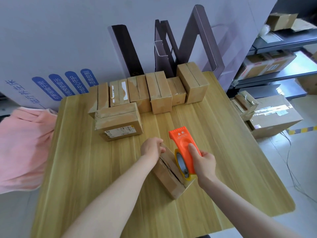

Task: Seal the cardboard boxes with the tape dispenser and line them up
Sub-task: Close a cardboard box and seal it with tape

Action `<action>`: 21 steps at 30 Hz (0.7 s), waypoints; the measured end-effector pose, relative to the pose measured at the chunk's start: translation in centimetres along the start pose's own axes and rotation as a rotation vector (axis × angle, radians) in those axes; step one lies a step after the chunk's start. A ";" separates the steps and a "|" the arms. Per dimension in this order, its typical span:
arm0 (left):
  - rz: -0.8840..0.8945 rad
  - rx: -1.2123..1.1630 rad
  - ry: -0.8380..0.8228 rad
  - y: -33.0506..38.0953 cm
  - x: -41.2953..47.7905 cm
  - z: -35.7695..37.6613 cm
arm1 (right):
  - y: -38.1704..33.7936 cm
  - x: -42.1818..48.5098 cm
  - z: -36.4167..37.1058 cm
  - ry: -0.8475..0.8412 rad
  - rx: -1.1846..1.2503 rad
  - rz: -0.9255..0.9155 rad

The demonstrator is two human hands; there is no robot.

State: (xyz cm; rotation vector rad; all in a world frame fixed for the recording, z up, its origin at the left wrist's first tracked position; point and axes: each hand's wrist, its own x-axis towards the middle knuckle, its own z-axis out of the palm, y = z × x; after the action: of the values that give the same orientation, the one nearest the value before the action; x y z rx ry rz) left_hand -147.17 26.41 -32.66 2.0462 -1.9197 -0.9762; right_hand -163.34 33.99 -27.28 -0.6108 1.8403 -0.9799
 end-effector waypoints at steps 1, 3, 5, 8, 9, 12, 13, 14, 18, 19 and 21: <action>-0.010 -0.008 -0.001 -0.4 0.1 0.3 | 0.0 0.0 0.0 0.000 -0.002 0.002; -0.117 -0.099 0.001 -0.5 -0.3 0.1 | -0.1 0.0 0.1 0.001 -0.004 0.008; -0.191 -0.057 -0.010 -0.2 -0.7 -0.2 | -0.2 0.0 0.2 -0.008 -0.005 0.006; -0.265 0.068 0.061 0.0 -1.5 -0.1 | -0.4 0.0 0.4 -0.019 -0.009 0.011; -0.285 0.067 0.088 -0.2 -1.8 0.3 | -0.5 0.0 0.4 -0.024 -0.008 0.013; -0.379 -0.032 0.255 -0.9 -3.2 1.5 | -1.0 0.6 0.2 0.023 0.045 0.018; -0.426 -0.079 0.321 -1.2 -3.7 1.9 | -1.3 1.0 -0.1 0.051 0.081 0.016; -0.471 -0.154 0.392 -1.2 -4.0 2.3 | -1.7 1.5 -0.5 0.075 0.112 0.013; -0.554 -0.417 0.543 0.3 -1.8 3.0 | -3.2 3.8 -2.3 0.103 0.110 -0.025; -0.550 -0.430 0.543 0.8 -0.9 3.0 | -3.6 4.4 -2.8 0.109 0.102 -0.035; -0.539 -0.389 0.547 1.4 0.0 3.1 | -4.0 5.6 -3.9 0.116 0.100 -0.043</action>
State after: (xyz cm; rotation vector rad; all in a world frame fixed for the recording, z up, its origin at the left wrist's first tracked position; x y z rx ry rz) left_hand -150.08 27.08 -34.27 2.2988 -0.8562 -0.6917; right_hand -169.34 28.98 -25.81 -0.5450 1.8728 -1.1501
